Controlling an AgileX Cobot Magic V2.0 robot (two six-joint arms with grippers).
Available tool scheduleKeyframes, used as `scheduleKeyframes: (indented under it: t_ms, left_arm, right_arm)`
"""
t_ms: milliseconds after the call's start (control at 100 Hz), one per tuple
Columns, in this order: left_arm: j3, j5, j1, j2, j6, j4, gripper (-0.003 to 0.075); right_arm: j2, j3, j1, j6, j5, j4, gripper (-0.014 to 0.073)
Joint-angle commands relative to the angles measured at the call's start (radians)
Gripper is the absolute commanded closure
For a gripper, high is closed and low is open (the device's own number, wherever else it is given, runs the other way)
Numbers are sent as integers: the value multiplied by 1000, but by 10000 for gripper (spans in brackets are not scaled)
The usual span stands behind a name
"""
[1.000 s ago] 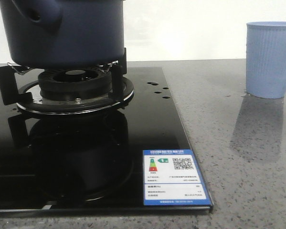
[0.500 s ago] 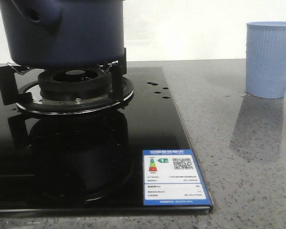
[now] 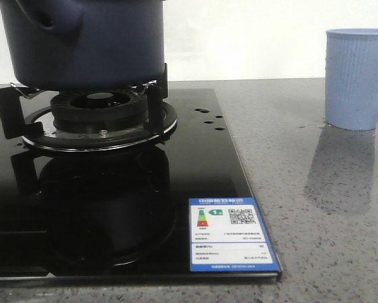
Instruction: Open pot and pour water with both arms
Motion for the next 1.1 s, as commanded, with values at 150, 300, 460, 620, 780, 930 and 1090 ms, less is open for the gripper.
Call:
scheduleKeyframes:
  t_ms: [150,300,460,620,780,930,1090]
  left_arm:
    - [-42,-79,-5,-32,-5,4,342]
    - [-45,-101,-3,-79,-5,4,342]
    - [-45,-95,38,-143,1,6,342]
    - [-45,-53,116,-206,3,6,341]
    - [-45,-12,198,-248,3,8,341]
    - [-45,-10,249,-270,3,8,341]
    - [-45,-10,278,-281,3,8,341]
  right_arm:
    - [8,-38,3,-4,-70,-2,-6]
    - [8,-38,3,-4,-69,-2,-6]
    - [8,-33,3,-4,-85,-2,-6]
    - [8,30,3,-4,-155,49,-6]
    - [8,139,3,-4,-296,69,-6]
    - [28,207,3,-4,-470,60,-6]
    - [145,217,3,-4,-564,41,-6]
